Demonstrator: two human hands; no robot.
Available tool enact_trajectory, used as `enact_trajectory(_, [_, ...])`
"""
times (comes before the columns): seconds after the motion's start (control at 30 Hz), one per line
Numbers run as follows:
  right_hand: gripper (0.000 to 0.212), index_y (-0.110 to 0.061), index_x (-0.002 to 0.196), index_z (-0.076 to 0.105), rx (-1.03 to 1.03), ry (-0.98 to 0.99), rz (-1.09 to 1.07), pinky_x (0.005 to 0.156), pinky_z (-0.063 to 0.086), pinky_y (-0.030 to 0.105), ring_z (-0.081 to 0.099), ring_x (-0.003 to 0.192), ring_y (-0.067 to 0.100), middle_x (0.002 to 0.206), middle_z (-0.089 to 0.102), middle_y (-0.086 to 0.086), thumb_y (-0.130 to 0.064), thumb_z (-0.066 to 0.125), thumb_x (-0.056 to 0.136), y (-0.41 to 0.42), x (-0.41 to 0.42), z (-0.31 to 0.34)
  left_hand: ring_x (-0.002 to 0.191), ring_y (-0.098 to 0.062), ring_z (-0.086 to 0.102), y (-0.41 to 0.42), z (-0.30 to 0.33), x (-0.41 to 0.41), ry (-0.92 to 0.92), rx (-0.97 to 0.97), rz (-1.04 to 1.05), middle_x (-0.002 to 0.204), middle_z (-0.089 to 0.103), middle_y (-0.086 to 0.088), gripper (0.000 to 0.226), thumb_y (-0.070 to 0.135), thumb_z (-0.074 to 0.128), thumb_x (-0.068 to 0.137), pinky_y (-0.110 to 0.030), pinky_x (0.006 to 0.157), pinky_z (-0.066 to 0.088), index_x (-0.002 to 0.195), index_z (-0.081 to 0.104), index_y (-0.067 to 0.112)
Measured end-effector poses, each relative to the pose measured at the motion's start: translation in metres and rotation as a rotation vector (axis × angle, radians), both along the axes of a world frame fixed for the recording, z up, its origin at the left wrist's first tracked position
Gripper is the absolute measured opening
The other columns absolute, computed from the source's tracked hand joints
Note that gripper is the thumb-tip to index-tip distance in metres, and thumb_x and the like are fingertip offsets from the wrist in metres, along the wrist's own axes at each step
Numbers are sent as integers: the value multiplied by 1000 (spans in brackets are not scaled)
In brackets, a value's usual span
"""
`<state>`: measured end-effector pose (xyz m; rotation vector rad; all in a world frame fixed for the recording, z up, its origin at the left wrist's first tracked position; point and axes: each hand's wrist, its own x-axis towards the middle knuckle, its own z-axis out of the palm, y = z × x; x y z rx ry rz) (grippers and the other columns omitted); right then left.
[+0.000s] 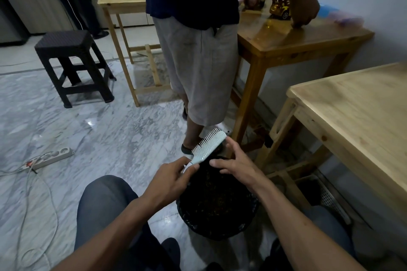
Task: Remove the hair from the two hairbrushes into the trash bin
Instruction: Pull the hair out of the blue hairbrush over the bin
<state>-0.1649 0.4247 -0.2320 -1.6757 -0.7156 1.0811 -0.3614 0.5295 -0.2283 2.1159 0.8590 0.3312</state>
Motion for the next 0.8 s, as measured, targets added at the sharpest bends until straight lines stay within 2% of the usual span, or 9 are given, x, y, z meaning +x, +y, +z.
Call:
enact_trajectory(0.1, [74, -36, 146, 44, 53, 143, 64, 77, 59, 28, 73, 102, 17, 132, 63, -10, -18, 83, 86, 1, 1, 0, 45, -7, 46, -2, 5, 0, -35, -133, -59, 58, 51, 6, 36, 45, 48, 101, -35, 50, 41, 86, 64, 16])
enact_trajectory(0.17, [44, -17, 131, 64, 81, 197, 71, 68, 57, 24, 74, 82, 16, 112, 77, 3, -13, 78, 90, 3, 0, 1, 42, -13, 47, -1, 7, -3, -59, -251, -118, 57, 52, -2, 40, 43, 43, 104, -36, 48, 42, 83, 61, 14])
enact_trajectory(0.23, [16, -6, 108, 75, 80, 145, 24, 60, 53, 19, 66, 66, 10, 89, 77, 7, -10, 74, 93, 4, -3, -4, 39, -20, 50, -2, 7, -5, -68, -318, -165, 53, 54, -4, 44, 42, 39, 106, -37, 48, 44, 84, 61, 12])
enact_trajectory(0.33, [7, -8, 90, 78, 56, 80, -53, 58, 52, 19, 61, 59, 8, 74, 74, 5, -13, 74, 94, 2, -1, -16, 39, -26, 52, -3, 6, -7, -72, -376, -147, 54, 59, -10, 48, 43, 37, 106, -41, 50, 45, 89, 63, 6])
enact_trajectory(0.5, [15, -13, 89, 77, -116, -110, -34, 62, 56, 23, 65, 63, 10, 72, 74, 3, -13, 67, 100, -17, 6, -33, 39, -28, 53, 4, 5, -6, -134, -443, -30, 58, 63, -17, 51, 41, 35, 107, -42, 51, 43, 92, 64, 1])
enact_trajectory(0.57, [18, -11, 103, 75, -224, -136, 45, 71, 56, 26, 69, 73, 10, 81, 78, 3, -17, 59, 105, -21, 7, -31, 39, -29, 54, 6, 6, -5, -134, -441, -37, 59, 65, -19, 52, 40, 34, 107, -40, 50, 44, 92, 64, 0])
enact_trajectory(0.63, [28, -17, 129, 66, -339, -181, 166, 86, 53, 26, 68, 101, 8, 106, 80, -2, -20, 55, 104, -20, 8, -25, 39, -29, 54, 6, 8, -4, -122, -442, -41, 61, 66, -20, 52, 40, 34, 107, -35, 47, 44, 92, 65, 0])
enact_trajectory(0.73, [77, -31, 158, 34, -426, -226, 269, 111, 45, 40, 47, 139, 22, 156, 45, 1, -18, 66, 89, -10, 12, -16, 40, -29, 54, 5, 9, -2, -112, -445, -48, 61, 67, -21, 52, 40, 33, 107, -32, 46, 44, 93, 65, 1])
enact_trajectory(0.8, [97, -39, 159, 24, -399, -223, 216, 116, 41, 46, 40, 145, 27, 163, 26, 1, -23, 75, 79, -3, 12, -10, 40, -29, 54, 4, 9, 0, -106, -447, -60, 62, 67, -21, 52, 39, 33, 108, -32, 47, 44, 93, 65, 1])
